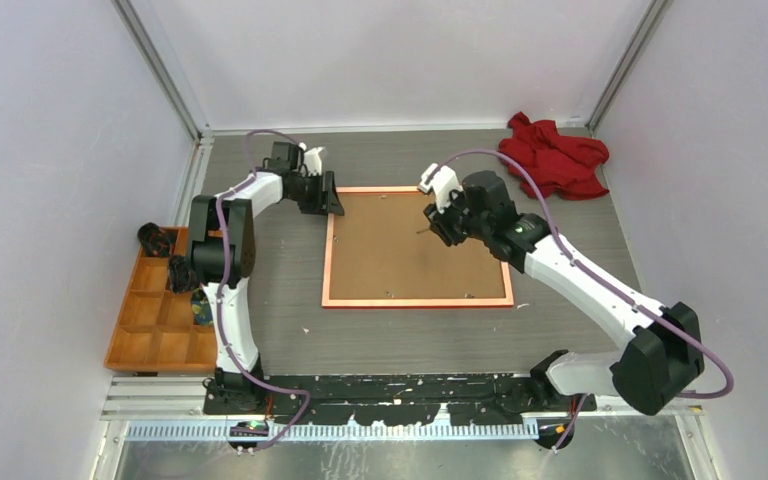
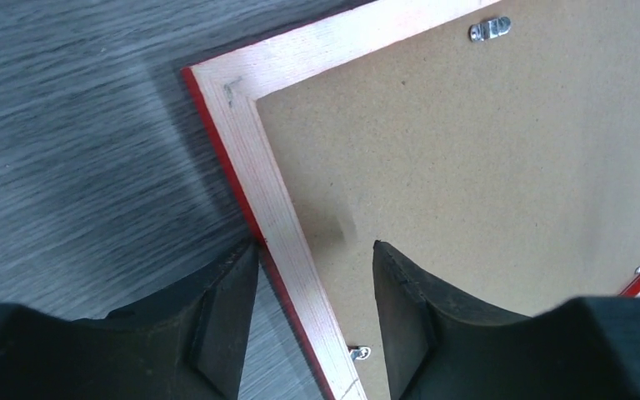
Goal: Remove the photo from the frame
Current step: Adjust the photo frame at the center of the board, then release the photo frame item from the photo frame.
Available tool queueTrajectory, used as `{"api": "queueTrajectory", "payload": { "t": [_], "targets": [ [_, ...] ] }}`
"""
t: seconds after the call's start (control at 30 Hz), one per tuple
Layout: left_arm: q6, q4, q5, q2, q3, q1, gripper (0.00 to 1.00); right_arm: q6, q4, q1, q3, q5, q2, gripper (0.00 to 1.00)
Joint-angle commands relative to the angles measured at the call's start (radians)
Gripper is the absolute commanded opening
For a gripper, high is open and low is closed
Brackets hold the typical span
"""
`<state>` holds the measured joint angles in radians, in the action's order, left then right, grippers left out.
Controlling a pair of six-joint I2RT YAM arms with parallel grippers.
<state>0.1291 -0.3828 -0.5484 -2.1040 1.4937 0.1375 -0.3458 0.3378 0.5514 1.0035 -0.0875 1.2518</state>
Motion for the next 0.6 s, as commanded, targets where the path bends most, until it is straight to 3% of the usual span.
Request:
{"api": "queueTrajectory", "payload": {
  "t": [0.0, 0.23, 0.43, 0.57],
  "targets": [
    [0.073, 0.021, -0.012, -0.012, -0.026, -0.002, 0.51, 0.121, -0.036, 0.030, 0.116, -0.050, 0.046, 0.01],
    [0.186, 0.094, -0.025, 0.013, -0.118, -0.002, 0.38, 0.329, -0.105, 0.040, 0.159, -0.068, 0.108, 0.01],
    [0.277, 0.183, -0.039, 0.045, -0.213, -0.001, 0.23, 0.377, -0.140, 0.090, 0.218, -0.057, 0.204, 0.01],
    [0.278, 0.202, -0.069, 0.059, -0.241, -0.002, 0.21, 0.434, -0.131, 0.114, 0.292, -0.066, 0.302, 0.01]
  ]
}}
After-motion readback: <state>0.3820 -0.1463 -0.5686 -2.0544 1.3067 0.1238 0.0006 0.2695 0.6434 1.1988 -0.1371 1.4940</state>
